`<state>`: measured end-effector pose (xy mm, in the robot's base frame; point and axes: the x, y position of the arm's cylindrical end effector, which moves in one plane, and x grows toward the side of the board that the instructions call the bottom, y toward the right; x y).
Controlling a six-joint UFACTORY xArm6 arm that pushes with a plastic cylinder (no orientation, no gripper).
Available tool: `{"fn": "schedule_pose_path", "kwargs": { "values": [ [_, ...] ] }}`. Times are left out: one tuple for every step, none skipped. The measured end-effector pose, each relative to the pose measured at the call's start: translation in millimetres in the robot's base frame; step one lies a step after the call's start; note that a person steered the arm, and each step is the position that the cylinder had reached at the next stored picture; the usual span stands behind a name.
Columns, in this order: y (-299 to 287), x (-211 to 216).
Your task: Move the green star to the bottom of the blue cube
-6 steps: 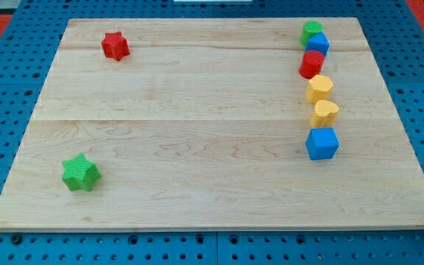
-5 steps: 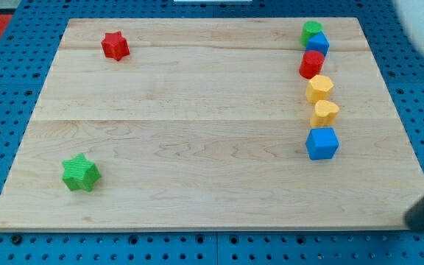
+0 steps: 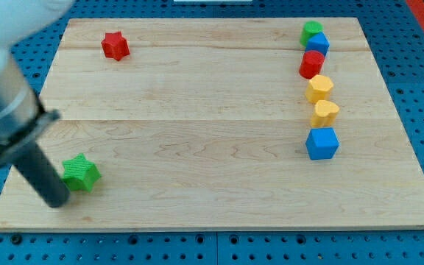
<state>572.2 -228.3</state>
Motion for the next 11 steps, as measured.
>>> {"fn": "schedule_pose_path", "kwargs": {
  "values": [
    [-2, -38],
    [72, -39],
    [105, -23],
    [82, -19],
    [81, 1],
    [126, 1],
    [164, -3],
    [191, -9],
    [176, -28],
    [172, -43],
    [210, -44]
  ]
}}
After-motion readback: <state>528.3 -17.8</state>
